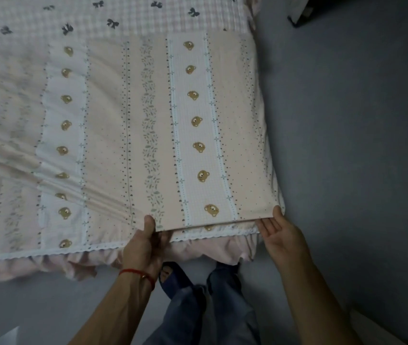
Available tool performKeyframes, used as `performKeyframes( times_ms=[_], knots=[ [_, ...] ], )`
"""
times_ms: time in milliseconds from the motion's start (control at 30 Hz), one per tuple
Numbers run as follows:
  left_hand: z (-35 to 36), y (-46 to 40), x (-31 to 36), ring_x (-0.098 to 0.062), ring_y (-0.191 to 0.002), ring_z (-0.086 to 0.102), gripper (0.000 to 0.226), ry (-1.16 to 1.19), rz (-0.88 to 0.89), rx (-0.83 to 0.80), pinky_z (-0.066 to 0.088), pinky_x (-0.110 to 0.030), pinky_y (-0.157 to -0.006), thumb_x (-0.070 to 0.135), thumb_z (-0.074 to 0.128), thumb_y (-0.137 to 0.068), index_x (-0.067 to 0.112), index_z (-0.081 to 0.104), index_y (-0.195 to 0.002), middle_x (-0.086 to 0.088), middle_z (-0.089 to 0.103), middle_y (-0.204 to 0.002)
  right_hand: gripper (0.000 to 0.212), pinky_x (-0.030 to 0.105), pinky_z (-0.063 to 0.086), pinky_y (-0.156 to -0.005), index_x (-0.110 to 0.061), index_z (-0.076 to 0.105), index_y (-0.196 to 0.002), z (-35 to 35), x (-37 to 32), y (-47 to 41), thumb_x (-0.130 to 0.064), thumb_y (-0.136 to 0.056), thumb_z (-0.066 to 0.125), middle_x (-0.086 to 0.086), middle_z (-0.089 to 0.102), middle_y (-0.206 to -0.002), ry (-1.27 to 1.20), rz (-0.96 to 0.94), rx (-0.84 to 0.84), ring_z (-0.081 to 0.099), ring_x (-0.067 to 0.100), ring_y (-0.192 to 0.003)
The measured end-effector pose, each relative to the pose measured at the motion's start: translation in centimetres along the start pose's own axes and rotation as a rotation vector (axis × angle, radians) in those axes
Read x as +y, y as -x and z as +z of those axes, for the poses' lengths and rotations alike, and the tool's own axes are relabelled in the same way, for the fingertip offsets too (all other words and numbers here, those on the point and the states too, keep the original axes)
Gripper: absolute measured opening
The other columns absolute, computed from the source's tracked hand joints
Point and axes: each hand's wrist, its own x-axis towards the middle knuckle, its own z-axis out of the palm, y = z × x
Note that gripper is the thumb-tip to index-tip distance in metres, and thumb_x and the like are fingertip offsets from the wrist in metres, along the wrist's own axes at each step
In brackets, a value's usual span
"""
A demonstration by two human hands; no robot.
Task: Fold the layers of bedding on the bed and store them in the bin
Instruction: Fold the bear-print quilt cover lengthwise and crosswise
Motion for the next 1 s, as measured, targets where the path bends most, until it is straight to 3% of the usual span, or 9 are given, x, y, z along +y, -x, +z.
performKeyframes(
  times_ms=[167, 367, 467, 567, 700, 833, 900, 967, 1000],
  knots=[
    [-1.8, -0.3, -1.1, -0.020, -0.097, 0.066, 0.030, -0.080, 0.040, 0.105, 0.061, -0.026, -0.064, 0.019, 0.064, -0.097, 0.000, 0.060, -0.119, -0.014, 0.064, -0.133, 0.031, 0.032, 0.060, -0.082, -0.003, 0.061, -0.128, -1.4, 1.2, -0.1, -0.011, -0.098, 0.061, 0.015, 0.064, -0.133, -0.044, 0.099, 0.043, 0.064, 0.023, -0.111],
    [-2.6, 0.1, -0.7, -0.021, -0.096, 0.066, 0.049, -0.070, 0.043, 0.049, 0.062, -0.027, -0.070, 0.020, 0.066, -0.095, -0.007, 0.053, -0.134, -0.018, 0.061, -0.136, 0.049, 0.033, 0.054, -0.085, -0.007, 0.062, -0.129, -1.2, -1.4, -0.7, -0.036, -0.091, 0.072, 0.008, 0.069, -0.124, -0.042, 0.181, 0.049, 0.064, 0.020, -0.113],
    [-2.8, 0.1, -0.6, -0.023, -0.100, 0.066, 0.031, -0.080, 0.045, 0.026, 0.062, -0.028, -0.070, 0.017, 0.064, -0.097, -0.002, 0.060, -0.121, -0.017, 0.063, -0.134, 0.062, 0.040, 0.055, -0.089, -0.005, 0.061, -0.135, -1.4, -2.6, -0.8, -0.018, -0.078, 0.082, 0.013, 0.071, -0.123, -0.105, 0.188, -0.037, 0.065, 0.025, -0.114],
    [-2.9, 0.0, -0.7, -0.023, -0.101, 0.065, 0.048, -0.083, 0.067, 0.020, 0.061, -0.026, -0.067, 0.017, 0.064, -0.097, -0.007, 0.050, -0.136, -0.017, 0.060, -0.137, 0.089, 0.050, 0.044, -0.110, -0.002, 0.056, -0.139, -1.4, -3.8, -0.8, -0.002, -0.058, 0.092, 0.020, 0.064, -0.135, -0.252, 0.131, -0.265, 0.060, 0.034, -0.127],
    [-3.1, -0.1, -0.6, -0.026, -0.113, 0.064, 0.048, -0.075, 0.071, 0.009, 0.061, -0.025, -0.067, 0.016, 0.062, -0.098, -0.006, 0.049, -0.138, -0.017, 0.062, -0.135, 0.049, 0.023, 0.046, -0.075, -0.012, 0.060, -0.102, -2.0, -5.5, -1.3, 0.007, -0.061, 0.079, 0.005, 0.068, -0.092, -0.447, -0.063, -0.403, 0.062, 0.014, -0.077],
    [-2.9, 0.1, -0.8, -0.021, -0.108, 0.067, 0.025, -0.096, 0.066, 0.001, 0.061, -0.025, -0.069, 0.017, 0.060, -0.099, 0.002, 0.059, -0.120, -0.012, 0.065, -0.130, 0.072, 0.023, 0.047, -0.063, -0.022, 0.062, -0.089, -6.2, -5.4, -3.2, 0.007, -0.029, 0.091, -0.005, 0.058, -0.073, -0.336, -0.119, -0.103, 0.051, 0.008, -0.057],
    [-2.9, 0.1, -0.8, -0.020, -0.104, 0.067, 0.020, -0.111, 0.075, 0.006, 0.062, -0.026, -0.070, 0.017, 0.062, -0.098, 0.003, 0.061, -0.114, -0.012, 0.066, -0.129, 0.038, 0.023, 0.052, -0.060, -0.021, 0.061, -0.090, -6.9, -4.7, -3.2, 0.002, -0.069, 0.082, -0.004, 0.060, -0.080, -0.058, -0.019, 0.099, 0.052, 0.007, -0.061],
    [-2.7, 0.2, -0.9, -0.021, -0.103, 0.068, 0.025, -0.116, 0.084, 0.023, 0.062, -0.028, -0.073, 0.016, 0.064, -0.097, 0.002, 0.060, -0.118, -0.012, 0.066, -0.128, 0.002, 0.028, 0.054, -0.074, -0.015, 0.062, -0.096, -6.4, -4.0, -3.8, -0.013, -0.096, 0.063, 0.002, 0.064, -0.095, 0.188, 0.073, 0.136, 0.060, 0.013, -0.079],
    [-2.5, 0.3, -0.9, -0.021, -0.098, 0.069, 0.026, -0.124, 0.087, 0.037, 0.062, -0.027, -0.072, 0.015, 0.065, -0.096, 0.002, 0.060, -0.118, -0.013, 0.067, -0.126, 0.008, 0.031, 0.054, -0.081, -0.013, 0.061, -0.098, -5.4, -3.7, -3.9, -0.021, -0.099, 0.062, 0.005, 0.065, -0.101, 0.254, 0.108, 0.120, 0.062, 0.016, -0.087]
  ],
)
